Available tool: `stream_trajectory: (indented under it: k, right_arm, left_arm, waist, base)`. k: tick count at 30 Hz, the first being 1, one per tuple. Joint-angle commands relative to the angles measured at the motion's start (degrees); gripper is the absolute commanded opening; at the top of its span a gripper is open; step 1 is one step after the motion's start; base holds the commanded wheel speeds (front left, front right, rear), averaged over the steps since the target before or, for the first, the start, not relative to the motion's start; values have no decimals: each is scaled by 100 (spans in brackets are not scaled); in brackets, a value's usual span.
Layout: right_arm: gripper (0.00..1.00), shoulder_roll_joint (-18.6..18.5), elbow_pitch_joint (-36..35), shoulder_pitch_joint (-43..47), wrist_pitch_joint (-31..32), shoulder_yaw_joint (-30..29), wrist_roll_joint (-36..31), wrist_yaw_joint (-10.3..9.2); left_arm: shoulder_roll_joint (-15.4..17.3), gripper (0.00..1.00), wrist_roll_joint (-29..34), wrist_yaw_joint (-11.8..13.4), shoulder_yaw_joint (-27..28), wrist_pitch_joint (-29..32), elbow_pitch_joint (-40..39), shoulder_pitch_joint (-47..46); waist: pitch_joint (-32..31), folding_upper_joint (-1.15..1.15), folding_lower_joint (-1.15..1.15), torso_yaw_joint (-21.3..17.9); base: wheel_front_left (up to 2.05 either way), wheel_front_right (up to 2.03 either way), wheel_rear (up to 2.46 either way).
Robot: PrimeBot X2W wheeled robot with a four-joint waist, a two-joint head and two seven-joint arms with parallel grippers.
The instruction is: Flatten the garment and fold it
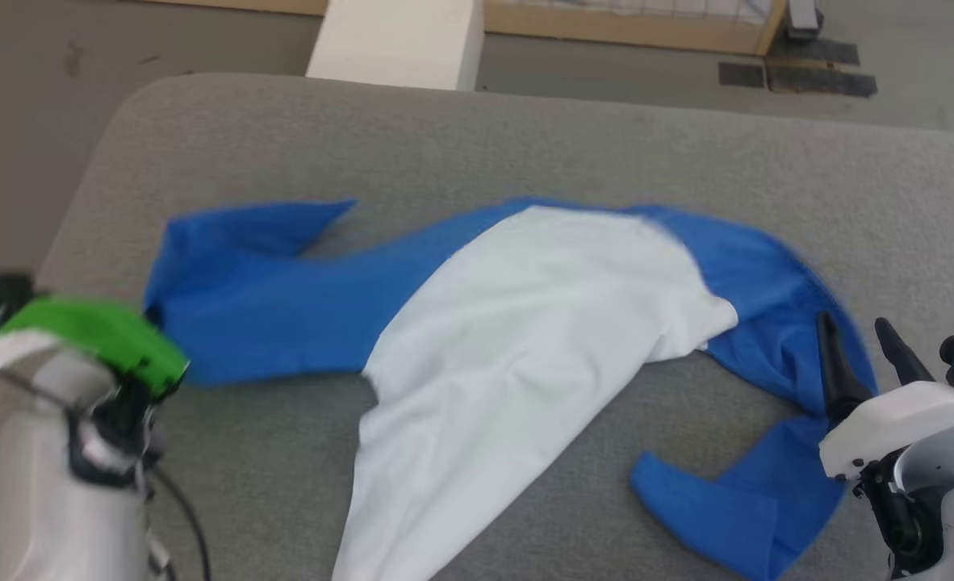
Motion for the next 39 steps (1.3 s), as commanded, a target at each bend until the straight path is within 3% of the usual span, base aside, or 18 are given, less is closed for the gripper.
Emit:
stream_trajectory:
  k: [1, 5, 9, 10, 11, 12, 19, 24, 33, 36, 39]
  right_arm:
    - [100, 2, -20, 64, 13, 23, -26, -8]
    - [100, 2, -36, 131, 58, 42, -28, -8]
    - [100, 2, -58, 185, 82, 35, -32, -8]
    - [100, 2, -64, 199, 86, 26, -33, -8]
    - [100, 2, -63, 212, 90, 24, -36, -8]
    - [100, 2, -59, 225, 95, 28, -33, -8]
    - [100, 2, -42, 239, 106, 77, 8, -8]
    - [100, 2, -71, 196, 114, 114, 44, -8]
    - [100, 2, -152, 27, 125, 201, 45, -8]
    - [100, 2, -185, -50, 114, 240, 49, -8]
    - [100, 2, -207, -96, 96, 248, 36, -8]
  left_arm:
    - [68, 0, -74, 126, 129, -44, -81, 280]
    - [17, 0, -204, 380, 460, -12, -350, 920]
    - [-88, 0, -336, 437, 559, 83, -501, 1276]
    - [-132, 13, -368, 433, 558, 90, -559, 1324]
    - [-145, 49, -366, 432, 541, 99, -590, 1363]
    - [-177, 100, -391, 421, 538, 93, -644, 1385]
    - [-12, 100, -26, 225, 323, -388, -1397, 1153]
    - [206, 100, 461, -120, -497, -218, -1587, 626]
    - [231, 100, 1009, -871, -2138, 987, -255, -751]
    - [320, 100, 1138, -953, -2353, 1343, 287, -1033]
    - [390, 100, 1198, -869, -2417, 1708, 740, -1211]
  waist:
    - [-212, 38, 0, 198]
    - [-240, 38, 0, 234]
    - [-259, 38, 0, 243]
    - [-269, 38, 0, 247]
    - [-282, 38, 0, 244]
    - [-299, 38, 0, 235]
    - [-339, 38, 0, 122]
    - [-222, 38, 0, 0]
    - [268, 38, 0, -317]
    - [421, 38, 0, -459]
    - [553, 38, 0, -564]
  base:
    - [0, 0, 0]
    - [0, 0, 0]
    - [0, 0, 0]
    - [0, 0, 0]
    - [0, 0, 0]
    - [0, 0, 0]
    - [0, 0, 0]
    - [0, 0, 0]
    - [0, 0, 0]
    - [0, 0, 0]
    - [0, 0, 0]
